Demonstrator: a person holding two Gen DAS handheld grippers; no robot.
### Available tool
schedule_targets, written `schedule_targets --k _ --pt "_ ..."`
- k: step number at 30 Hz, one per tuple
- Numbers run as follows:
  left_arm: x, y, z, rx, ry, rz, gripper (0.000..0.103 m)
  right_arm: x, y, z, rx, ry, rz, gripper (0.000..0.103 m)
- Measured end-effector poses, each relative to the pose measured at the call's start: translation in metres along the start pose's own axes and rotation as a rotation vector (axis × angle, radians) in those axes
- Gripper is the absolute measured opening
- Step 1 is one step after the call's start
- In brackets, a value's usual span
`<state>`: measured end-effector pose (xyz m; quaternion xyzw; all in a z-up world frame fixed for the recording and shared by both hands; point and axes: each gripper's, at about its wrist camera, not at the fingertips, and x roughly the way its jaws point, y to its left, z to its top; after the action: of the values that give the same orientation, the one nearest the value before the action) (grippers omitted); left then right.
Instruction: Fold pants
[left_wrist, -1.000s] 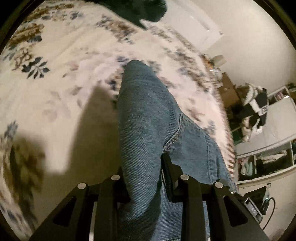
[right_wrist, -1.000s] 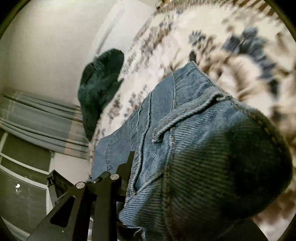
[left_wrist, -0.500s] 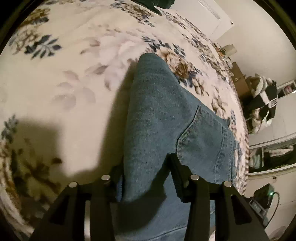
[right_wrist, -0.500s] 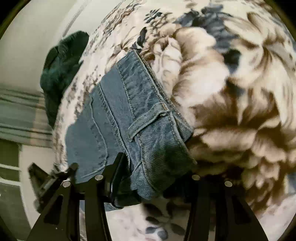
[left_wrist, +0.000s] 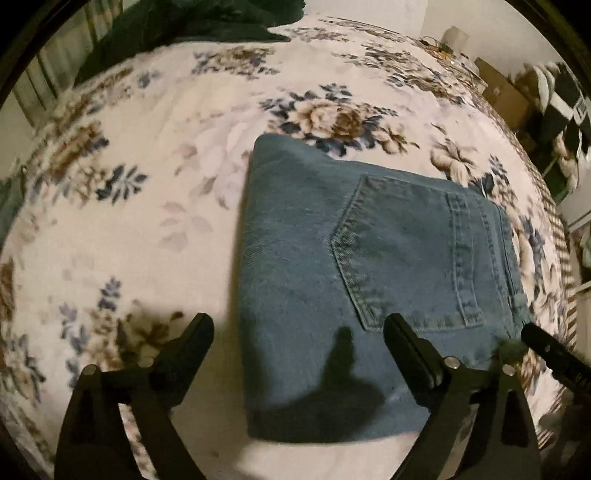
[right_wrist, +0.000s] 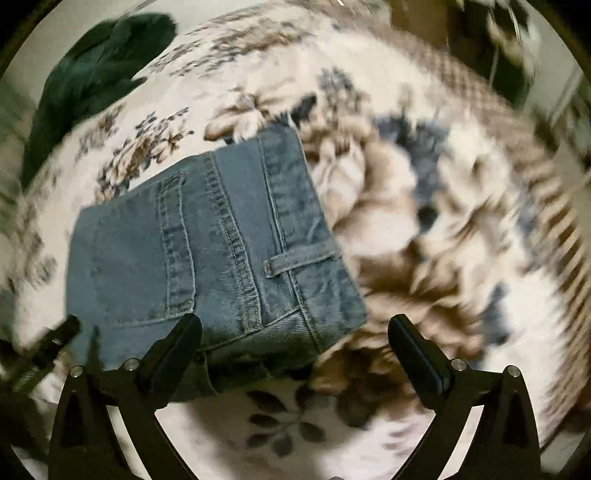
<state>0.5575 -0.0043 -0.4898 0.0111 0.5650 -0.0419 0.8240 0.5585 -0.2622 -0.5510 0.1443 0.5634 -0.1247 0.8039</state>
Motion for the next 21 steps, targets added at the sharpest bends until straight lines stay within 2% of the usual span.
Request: schedule_targets --k 3,10,15,21 --pt "-0.02 -0.009 -0.006 0.016 -0.018 0.033 0.095 -0.024 0.013 -0.004 -0.073 -0.059 -0.064 0.102" --pt "-0.091 -0.027 -0.021 0.024 -0.077 0.064 0.095 -0.1 0.014 -0.019 -0.104 -0.143 -0.038 0.102" --pt "-0.164 -0.039 -0.037 0.016 -0.128 0.07 0.095 -0.184 0.006 -0.042 -0.131 -0.21 -0.01 0.102" --pt "-0.276 -0.059 -0.066 0.007 -0.218 0.068 0.095 -0.308 -0.008 -0.073 -0.172 -0.321 0.024 0.102"
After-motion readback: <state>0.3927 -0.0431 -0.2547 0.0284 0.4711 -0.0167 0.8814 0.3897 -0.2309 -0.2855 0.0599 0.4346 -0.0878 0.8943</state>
